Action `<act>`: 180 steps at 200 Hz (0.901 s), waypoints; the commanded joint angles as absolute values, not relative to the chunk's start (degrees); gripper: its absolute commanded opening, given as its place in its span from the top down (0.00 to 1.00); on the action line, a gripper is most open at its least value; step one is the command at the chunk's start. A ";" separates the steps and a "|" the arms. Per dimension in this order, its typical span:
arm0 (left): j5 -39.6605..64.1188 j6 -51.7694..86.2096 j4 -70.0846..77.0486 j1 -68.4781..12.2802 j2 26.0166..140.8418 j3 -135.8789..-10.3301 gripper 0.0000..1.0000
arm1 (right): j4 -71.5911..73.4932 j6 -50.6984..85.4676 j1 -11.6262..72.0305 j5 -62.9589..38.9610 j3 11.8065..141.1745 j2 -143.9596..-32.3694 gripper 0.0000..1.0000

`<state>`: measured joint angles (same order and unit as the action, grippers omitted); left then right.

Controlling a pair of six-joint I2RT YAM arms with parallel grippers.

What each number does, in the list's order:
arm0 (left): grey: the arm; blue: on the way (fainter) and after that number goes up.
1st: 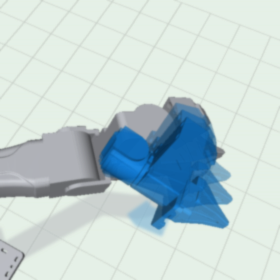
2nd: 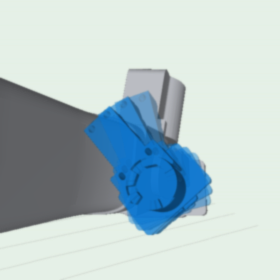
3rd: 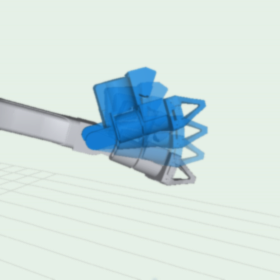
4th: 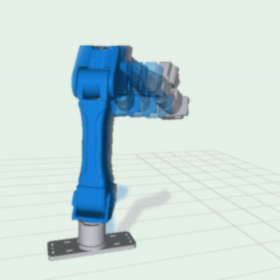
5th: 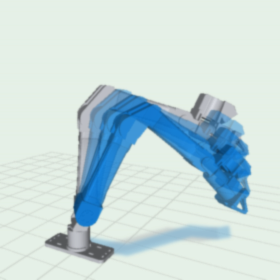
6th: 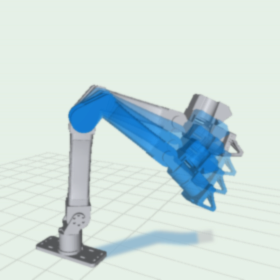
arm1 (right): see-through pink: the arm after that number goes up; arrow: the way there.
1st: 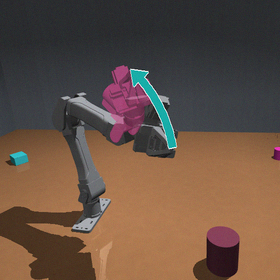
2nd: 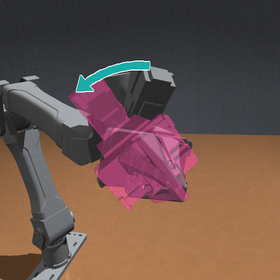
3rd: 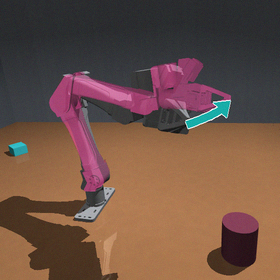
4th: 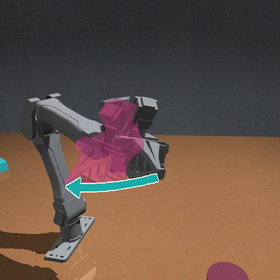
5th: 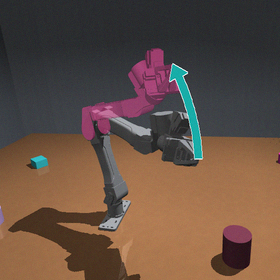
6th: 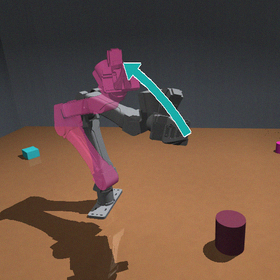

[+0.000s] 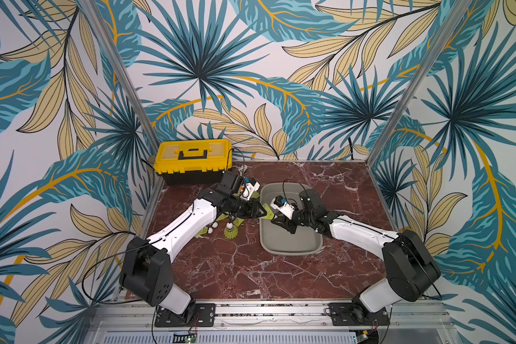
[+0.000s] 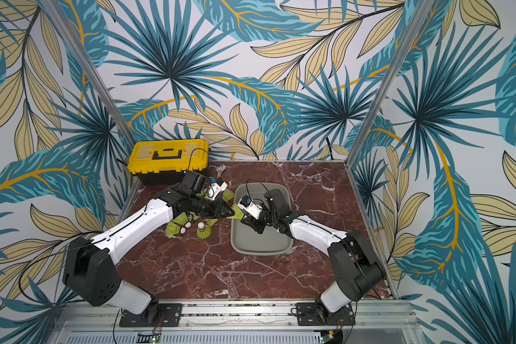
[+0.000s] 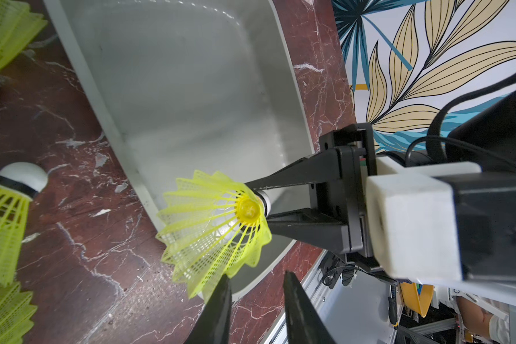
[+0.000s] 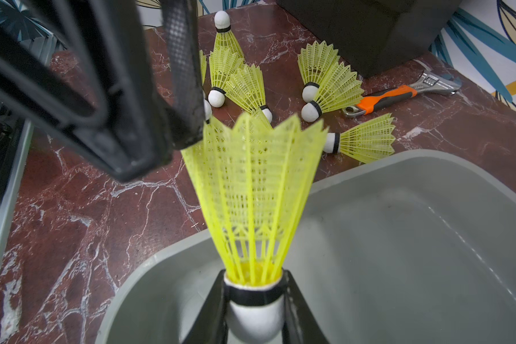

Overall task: Put the shuttlecocks into the storage box
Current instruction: Place the shuttlecock in the storage box.

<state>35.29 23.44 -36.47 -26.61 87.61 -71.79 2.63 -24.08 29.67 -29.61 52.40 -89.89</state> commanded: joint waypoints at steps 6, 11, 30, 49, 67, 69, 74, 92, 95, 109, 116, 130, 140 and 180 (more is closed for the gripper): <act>33.05 22.05 -34.59 -26.82 84.54 -73.63 0.62 | 1.58 -24.40 29.78 -29.58 53.17 -88.86 0.81; 32.83 21.85 -34.13 -26.82 84.17 -73.29 0.61 | 1.57 -24.41 29.73 -29.88 53.17 -88.77 0.82; 31.96 21.06 -33.18 -26.81 83.61 -72.82 0.57 | 1.50 -24.50 29.83 -30.12 53.17 -88.68 0.82; 31.75 19.98 -32.52 -26.81 83.92 -72.50 0.56 | 1.40 -24.51 29.84 -29.95 53.17 -88.59 0.82; 32.54 18.77 -32.73 -26.81 84.78 -72.62 0.55 | 1.32 -24.52 29.83 -30.07 53.16 -88.59 0.82; 32.74 18.65 -32.77 -26.83 84.87 -72.71 0.55 | 1.32 -24.50 29.87 -30.06 53.13 -88.59 0.82; 33.26 18.44 -32.87 -26.85 85.11 -72.85 0.55 | 1.30 -24.50 29.84 -30.06 53.11 -88.59 0.82; 35.55 17.83 -32.87 -26.87 85.92 -72.84 0.56 | 1.23 -24.43 29.81 -29.92 53.09 -88.49 0.81; 35.71 17.74 -32.95 -26.88 86.08 -72.86 0.56 | 1.23 -24.43 29.85 -29.95 53.11 -88.48 0.81; 35.44 17.49 -33.39 -26.86 86.61 -72.81 0.58 | 1.22 -24.42 29.82 -29.96 53.17 -88.42 0.82; 35.67 17.27 -33.53 -26.84 86.94 -72.94 0.59 | 1.23 -24.42 29.88 -29.93 53.22 -88.42 0.81; 35.86 17.01 -34.09 -26.85 87.66 -73.14 0.64 | 1.16 -24.39 29.83 -29.82 53.26 -88.33 0.81; 36.12 16.89 -34.33 -26.88 88.17 -73.32 0.66 | 1.14 -24.40 29.88 -29.93 53.33 -88.33 0.81; 36.10 16.77 -34.54 -26.85 89.44 -73.51 0.73 | 0.90 -24.48 29.93 -29.63 53.35 -88.15 0.81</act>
<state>35.22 17.82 -34.11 -26.61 88.58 -71.79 2.42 -24.08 29.67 -29.63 52.42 -89.89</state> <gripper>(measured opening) 0.296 0.273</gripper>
